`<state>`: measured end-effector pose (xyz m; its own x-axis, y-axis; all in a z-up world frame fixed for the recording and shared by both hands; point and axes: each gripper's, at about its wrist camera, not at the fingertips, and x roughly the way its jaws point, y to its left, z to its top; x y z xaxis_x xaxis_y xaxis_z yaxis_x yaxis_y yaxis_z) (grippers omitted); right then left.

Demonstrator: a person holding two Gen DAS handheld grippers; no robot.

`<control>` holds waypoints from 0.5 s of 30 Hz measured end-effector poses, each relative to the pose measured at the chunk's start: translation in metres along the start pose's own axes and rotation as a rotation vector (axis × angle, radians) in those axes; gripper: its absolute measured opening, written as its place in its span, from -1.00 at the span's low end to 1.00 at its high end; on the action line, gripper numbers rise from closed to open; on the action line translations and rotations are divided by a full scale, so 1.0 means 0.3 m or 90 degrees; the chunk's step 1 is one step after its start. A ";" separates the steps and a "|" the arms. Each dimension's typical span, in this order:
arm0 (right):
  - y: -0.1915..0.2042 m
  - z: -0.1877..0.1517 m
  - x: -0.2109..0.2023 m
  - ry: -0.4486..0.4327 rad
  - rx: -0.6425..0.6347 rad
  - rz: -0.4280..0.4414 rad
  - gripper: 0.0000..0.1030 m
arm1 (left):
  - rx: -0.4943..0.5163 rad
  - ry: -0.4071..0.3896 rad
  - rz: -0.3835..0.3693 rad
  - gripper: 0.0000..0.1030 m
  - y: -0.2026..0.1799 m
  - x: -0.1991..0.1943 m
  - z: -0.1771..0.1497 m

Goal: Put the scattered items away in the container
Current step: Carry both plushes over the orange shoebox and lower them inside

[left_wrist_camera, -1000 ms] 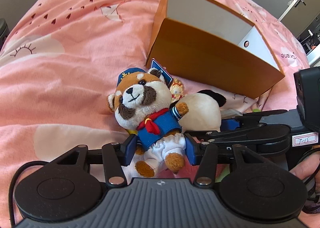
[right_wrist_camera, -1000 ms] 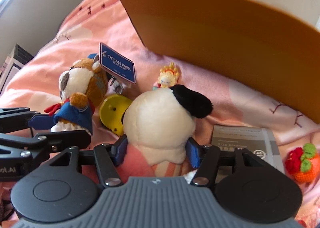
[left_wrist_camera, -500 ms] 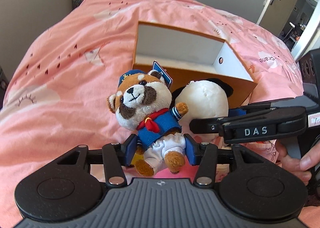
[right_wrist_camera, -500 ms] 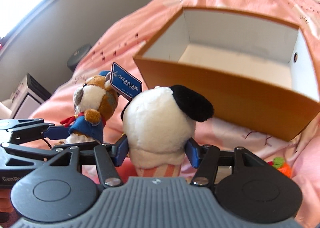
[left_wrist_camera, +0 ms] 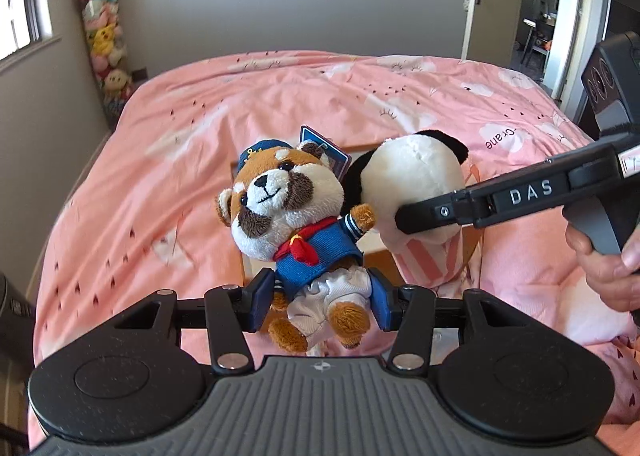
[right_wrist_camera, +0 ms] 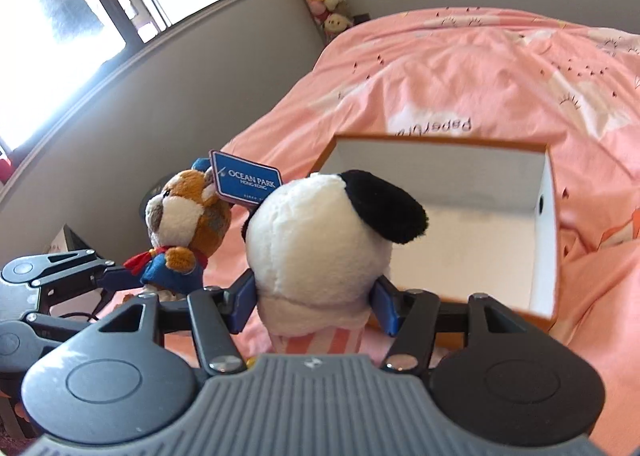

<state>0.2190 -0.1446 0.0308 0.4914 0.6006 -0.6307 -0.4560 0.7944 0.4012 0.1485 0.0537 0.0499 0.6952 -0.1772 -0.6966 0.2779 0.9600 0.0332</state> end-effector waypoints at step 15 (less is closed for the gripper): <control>-0.289 0.227 0.299 0.061 0.132 -0.039 0.20 | 0.070 0.079 -0.039 0.11 0.082 0.413 0.217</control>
<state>0.3533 -0.1535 -0.0154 0.4365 0.5466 -0.7146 -0.2607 0.8370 0.4810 0.2845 0.0412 0.0110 0.5891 -0.2001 -0.7829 0.3927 0.9176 0.0609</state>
